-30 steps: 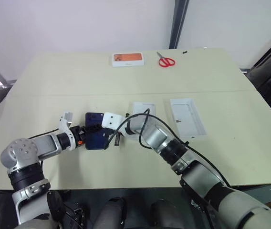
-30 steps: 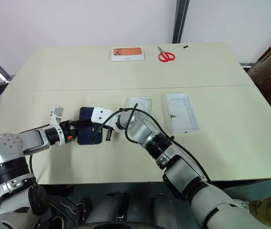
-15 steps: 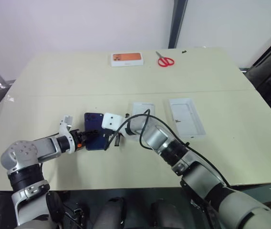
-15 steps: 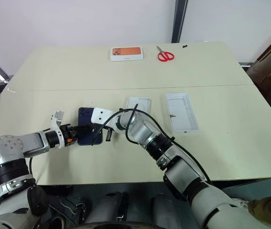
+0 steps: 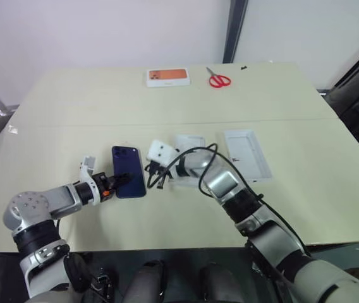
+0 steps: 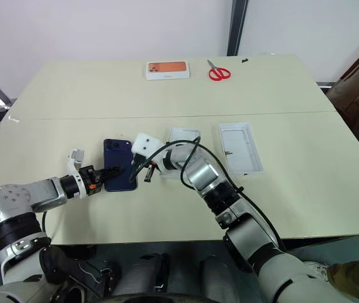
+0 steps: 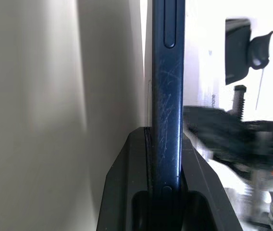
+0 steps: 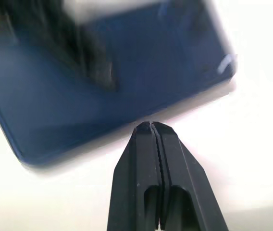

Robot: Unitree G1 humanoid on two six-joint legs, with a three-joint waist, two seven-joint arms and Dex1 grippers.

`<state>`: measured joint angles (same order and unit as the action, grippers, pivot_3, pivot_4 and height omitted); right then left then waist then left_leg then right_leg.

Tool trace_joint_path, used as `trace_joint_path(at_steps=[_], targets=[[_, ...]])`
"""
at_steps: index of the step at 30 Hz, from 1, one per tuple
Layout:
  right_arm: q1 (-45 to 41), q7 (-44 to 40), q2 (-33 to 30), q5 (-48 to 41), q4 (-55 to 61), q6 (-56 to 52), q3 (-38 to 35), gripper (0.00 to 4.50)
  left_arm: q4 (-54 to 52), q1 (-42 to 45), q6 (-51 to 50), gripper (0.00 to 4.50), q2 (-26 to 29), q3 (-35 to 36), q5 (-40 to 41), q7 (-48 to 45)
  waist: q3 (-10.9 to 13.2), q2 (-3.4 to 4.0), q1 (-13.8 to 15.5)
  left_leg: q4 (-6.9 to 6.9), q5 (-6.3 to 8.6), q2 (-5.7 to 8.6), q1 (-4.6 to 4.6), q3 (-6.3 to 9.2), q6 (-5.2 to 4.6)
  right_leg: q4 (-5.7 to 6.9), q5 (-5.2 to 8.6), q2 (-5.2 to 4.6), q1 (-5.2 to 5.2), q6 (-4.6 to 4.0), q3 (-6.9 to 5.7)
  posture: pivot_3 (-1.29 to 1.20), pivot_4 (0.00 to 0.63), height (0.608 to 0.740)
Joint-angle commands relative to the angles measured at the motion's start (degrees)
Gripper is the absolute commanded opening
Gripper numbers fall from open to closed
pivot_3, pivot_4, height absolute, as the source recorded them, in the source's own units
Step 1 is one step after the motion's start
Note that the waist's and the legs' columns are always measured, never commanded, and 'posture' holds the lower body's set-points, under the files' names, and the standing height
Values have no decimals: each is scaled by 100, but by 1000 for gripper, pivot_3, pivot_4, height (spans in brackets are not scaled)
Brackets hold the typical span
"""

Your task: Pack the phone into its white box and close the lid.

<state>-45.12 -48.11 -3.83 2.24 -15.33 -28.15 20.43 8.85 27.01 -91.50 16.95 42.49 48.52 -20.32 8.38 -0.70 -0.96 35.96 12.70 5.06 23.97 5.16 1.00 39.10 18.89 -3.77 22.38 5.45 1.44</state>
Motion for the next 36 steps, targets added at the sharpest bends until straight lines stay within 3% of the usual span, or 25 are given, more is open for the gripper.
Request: trace_joint_path(at_steps=[1, 6, 12, 21, 22, 23, 27, 36], targets=[[9, -265, -235, -742, 842, -450, -675, 539, -400, 195, 262, 0, -161, 181, 377, -78, 1, -2, 4, 0, 0, -1, 1, 1, 0, 0, 0, 0, 0, 0, -2, 0, 150, 734], [631, -890, -1216, -1031, 1813, -567, -587, 2777, -387, 306, 356, 0, -275, 95, 475, -49, 4, -8, 30, 0, 13, 1, 7, 0, -22, -10, 0, -2, -1, 0, -2, 0, 150, 734], [1420, -1181, -2177, -1027, 2560, -256, -434, 2777, -283, 443, 423, 0, -234, -79, 475, -113, 9, -12, -26, 3, 8, -4, 42, -3, -15, -1, 0, 2, 17, 0, 2, 0, 150, 734], [1723, -862, -2233, -789, 2393, 262, -180, 2777, -255, 453, 467, 0, -185, -343, 507, -164, 22, -30, 28, 9, 0, -4, 43, -3, -1, -2, 0, 3, 12, 0, 1, 0, 150, 734], [1724, -839, -2227, -772, 2353, 287, -153, 2253, -246, 453, 472, 0, -180, -351, 515, -162, 22, -30, 30, 11, 0, -4, 43, -2, -1, -2, 0, 3, 10, 0, 0, 0, 150, 734], [1725, -823, -2224, -765, 2327, 302, -136, 2014, -237, 455, 478, 0, -178, -354, 523, -161, 22, -30, 30, 12, -1, -4, 43, -2, 0, -2, 0, 3, 10, 0, 0, 0, 150, 734], [1740, -784, -2315, -529, 2124, 531, 65, 16, -240, 450, 471, 0, -167, -367, 550, -164, 23, -31, 25, 11, -1, -4, 43, -2, 0, -2, 0, 2, 11, 0, 0, 0, 150, 734], [1796, -974, -2346, -714, 2295, 644, 28, 16, -62, 304, 588, 0, 40, -449, 561, -384, 23, -32, 28, 12, -2, -4, 42, -2, 1, -2, 0, 3, 9, 0, -1, 0, 150, 734]])
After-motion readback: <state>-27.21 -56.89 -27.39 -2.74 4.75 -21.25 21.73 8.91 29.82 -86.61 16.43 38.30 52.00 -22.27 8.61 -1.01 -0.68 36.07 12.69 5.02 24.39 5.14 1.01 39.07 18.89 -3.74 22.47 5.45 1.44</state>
